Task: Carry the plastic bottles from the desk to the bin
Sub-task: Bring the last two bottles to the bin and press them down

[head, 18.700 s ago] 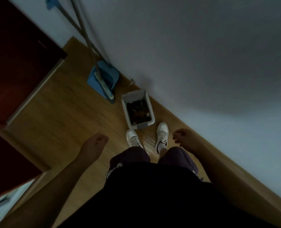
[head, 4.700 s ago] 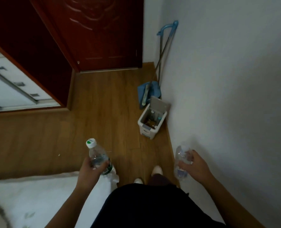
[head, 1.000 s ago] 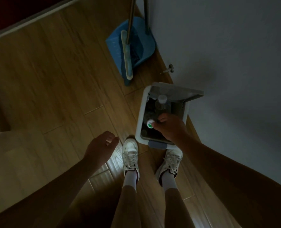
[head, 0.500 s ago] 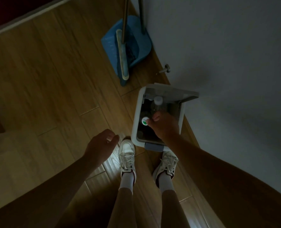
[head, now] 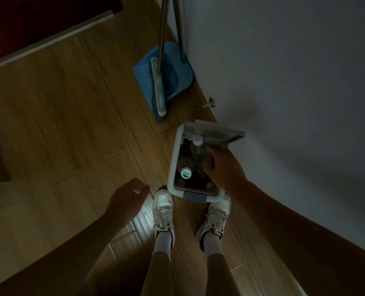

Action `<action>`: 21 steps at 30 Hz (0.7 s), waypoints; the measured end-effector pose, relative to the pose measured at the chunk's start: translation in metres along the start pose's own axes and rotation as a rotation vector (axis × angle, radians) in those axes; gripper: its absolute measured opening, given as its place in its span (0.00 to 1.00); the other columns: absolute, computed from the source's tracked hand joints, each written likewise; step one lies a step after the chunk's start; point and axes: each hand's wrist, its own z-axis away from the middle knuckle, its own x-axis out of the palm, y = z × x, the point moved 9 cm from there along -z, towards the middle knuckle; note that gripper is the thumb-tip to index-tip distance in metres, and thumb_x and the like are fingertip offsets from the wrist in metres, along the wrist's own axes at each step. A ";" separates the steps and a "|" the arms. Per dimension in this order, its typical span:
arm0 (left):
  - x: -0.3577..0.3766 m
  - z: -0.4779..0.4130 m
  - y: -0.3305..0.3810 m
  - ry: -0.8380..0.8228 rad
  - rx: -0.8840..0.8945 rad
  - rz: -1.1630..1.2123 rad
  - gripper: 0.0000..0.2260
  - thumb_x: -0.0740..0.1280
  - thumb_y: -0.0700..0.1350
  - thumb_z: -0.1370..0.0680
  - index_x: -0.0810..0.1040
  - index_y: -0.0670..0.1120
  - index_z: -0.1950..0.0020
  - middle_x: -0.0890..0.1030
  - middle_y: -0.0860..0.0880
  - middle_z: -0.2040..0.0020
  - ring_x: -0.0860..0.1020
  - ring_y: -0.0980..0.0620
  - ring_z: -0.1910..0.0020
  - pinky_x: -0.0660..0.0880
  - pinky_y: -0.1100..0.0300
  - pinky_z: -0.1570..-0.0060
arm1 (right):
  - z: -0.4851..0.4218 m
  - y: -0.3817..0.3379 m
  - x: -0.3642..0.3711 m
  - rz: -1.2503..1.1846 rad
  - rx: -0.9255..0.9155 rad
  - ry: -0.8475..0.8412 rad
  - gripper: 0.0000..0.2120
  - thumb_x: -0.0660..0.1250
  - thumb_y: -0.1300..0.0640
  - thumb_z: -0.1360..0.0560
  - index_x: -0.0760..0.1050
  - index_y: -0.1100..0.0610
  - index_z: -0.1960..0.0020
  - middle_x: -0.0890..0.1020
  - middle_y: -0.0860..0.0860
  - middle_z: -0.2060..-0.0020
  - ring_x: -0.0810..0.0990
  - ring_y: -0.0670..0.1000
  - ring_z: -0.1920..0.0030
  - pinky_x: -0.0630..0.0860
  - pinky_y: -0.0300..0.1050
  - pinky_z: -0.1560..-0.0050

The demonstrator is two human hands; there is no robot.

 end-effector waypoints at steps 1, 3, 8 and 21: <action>0.002 0.001 -0.003 -0.006 -0.007 -0.008 0.08 0.65 0.54 0.19 0.78 0.51 0.47 0.80 0.57 0.55 0.81 0.54 0.54 0.75 0.58 0.54 | 0.008 0.007 0.007 0.026 0.009 -0.013 0.20 0.63 0.47 0.24 0.69 0.46 0.33 0.81 0.51 0.46 0.82 0.50 0.49 0.82 0.47 0.49; 0.006 0.004 -0.009 -0.012 -0.008 -0.024 0.08 0.65 0.54 0.19 0.79 0.51 0.47 0.80 0.56 0.55 0.81 0.53 0.54 0.76 0.57 0.51 | 0.026 0.018 0.019 0.047 0.028 -0.041 0.20 0.63 0.47 0.24 0.72 0.48 0.33 0.82 0.52 0.44 0.81 0.51 0.46 0.80 0.45 0.45; 0.011 0.003 -0.021 -0.014 -0.012 -0.030 0.07 0.65 0.55 0.20 0.78 0.54 0.48 0.81 0.57 0.54 0.80 0.57 0.56 0.76 0.57 0.51 | 0.006 0.014 0.016 -0.176 0.087 0.004 0.15 0.62 0.45 0.22 0.75 0.49 0.39 0.82 0.51 0.47 0.83 0.50 0.49 0.81 0.46 0.51; 0.019 -0.009 -0.033 0.001 -0.021 0.050 0.07 0.65 0.54 0.20 0.78 0.53 0.47 0.80 0.59 0.56 0.79 0.59 0.55 0.77 0.56 0.49 | -0.055 0.003 0.047 -0.253 0.425 -0.018 0.29 0.62 0.36 0.24 0.76 0.60 0.38 0.81 0.57 0.46 0.80 0.58 0.43 0.76 0.50 0.44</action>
